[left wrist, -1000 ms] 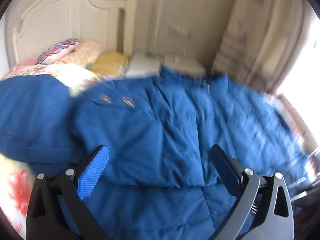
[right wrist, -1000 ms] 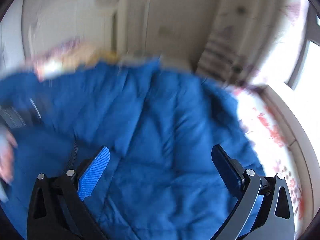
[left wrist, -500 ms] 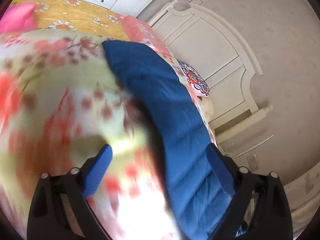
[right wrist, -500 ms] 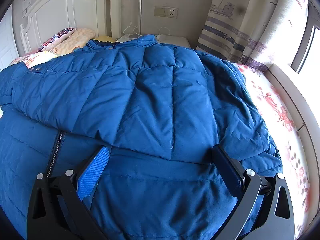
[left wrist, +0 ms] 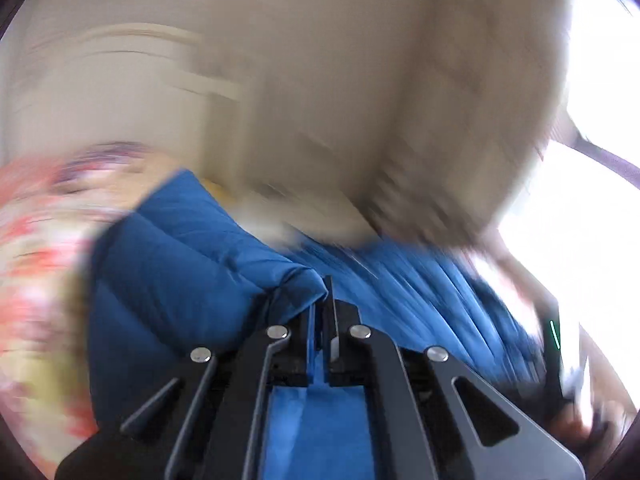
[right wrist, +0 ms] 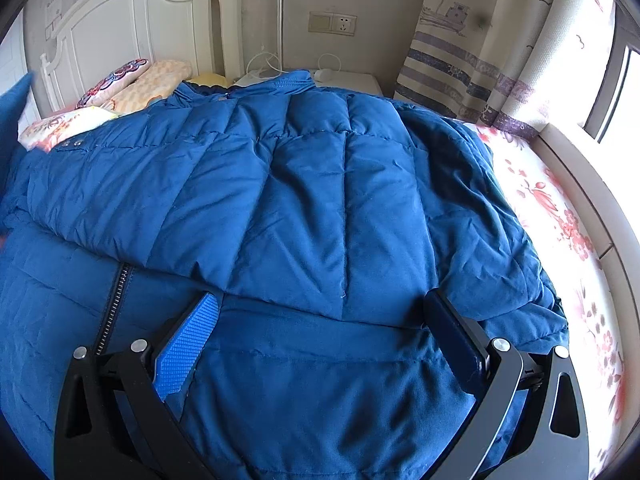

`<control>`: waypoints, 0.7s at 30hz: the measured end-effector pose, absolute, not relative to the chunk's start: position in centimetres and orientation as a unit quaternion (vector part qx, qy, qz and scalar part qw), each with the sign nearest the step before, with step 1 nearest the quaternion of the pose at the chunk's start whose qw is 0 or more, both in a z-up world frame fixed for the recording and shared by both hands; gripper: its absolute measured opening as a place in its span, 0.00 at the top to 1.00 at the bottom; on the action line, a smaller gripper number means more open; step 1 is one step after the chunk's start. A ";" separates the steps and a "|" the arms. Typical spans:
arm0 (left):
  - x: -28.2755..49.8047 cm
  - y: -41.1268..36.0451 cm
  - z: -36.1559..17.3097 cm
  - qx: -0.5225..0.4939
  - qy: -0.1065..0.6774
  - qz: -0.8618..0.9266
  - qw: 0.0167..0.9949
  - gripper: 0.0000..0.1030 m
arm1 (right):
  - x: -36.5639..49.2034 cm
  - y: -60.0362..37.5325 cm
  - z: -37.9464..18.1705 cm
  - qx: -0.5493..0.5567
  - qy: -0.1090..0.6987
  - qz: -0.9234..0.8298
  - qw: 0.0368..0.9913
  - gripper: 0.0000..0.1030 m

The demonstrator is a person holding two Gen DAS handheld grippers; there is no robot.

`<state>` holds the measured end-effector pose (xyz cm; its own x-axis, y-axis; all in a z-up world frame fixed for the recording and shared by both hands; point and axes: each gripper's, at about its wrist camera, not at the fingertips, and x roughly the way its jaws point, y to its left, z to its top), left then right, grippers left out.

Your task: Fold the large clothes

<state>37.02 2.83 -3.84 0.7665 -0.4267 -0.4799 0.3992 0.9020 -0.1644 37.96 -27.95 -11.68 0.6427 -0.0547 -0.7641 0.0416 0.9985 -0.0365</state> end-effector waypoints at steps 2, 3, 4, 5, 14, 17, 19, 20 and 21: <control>36.9 -2.5 -6.7 0.030 0.299 -0.244 0.922 0.98 | 37.9 -28.3 -11.7 0.002 0.421 -0.024 0.907 0.05; 37.2 -4.5 -8.4 0.052 0.321 -0.251 0.912 0.97 | 37.8 -28.5 -11.6 0.007 0.420 -0.024 0.907 0.05; 37.6 -5.4 -9.6 0.061 0.342 -0.255 0.902 0.94 | 37.8 -28.7 -11.6 0.014 0.419 -0.024 0.908 0.05; 38.1 -6.1 -11.1 0.071 0.373 -0.259 0.888 0.93 | 37.7 -28.9 -11.6 0.019 0.418 -0.024 0.908 0.05; 30.9 0.4 -5.2 -0.043 0.258 -0.338 0.904 0.07 | 37.6 -29.1 -11.4 0.033 0.419 -0.022 0.907 0.04; 30.6 6.3 -3.6 -0.150 0.199 -0.274 0.929 0.05 | 37.6 -29.0 -11.4 0.029 0.420 -0.024 0.907 0.04; 32.9 8.8 -4.6 -0.189 0.224 -0.179 0.939 0.26 | 37.6 -28.8 -11.4 0.023 0.420 -0.026 0.907 0.04; 34.7 10.8 -6.0 -0.217 0.255 -0.112 0.935 0.39 | 37.6 -28.8 -11.4 0.022 0.420 -0.027 0.907 0.04; 36.3 12.2 -7.4 -0.244 0.288 -0.067 0.924 0.60 | 37.6 -28.8 -11.4 0.021 0.420 -0.028 0.907 0.04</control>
<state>36.31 12.20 -7.36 0.8251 -0.2640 -0.4995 -0.0170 0.8721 -0.4890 37.62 -28.79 -11.37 0.6451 -0.0334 -0.7634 0.0679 0.9976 0.0137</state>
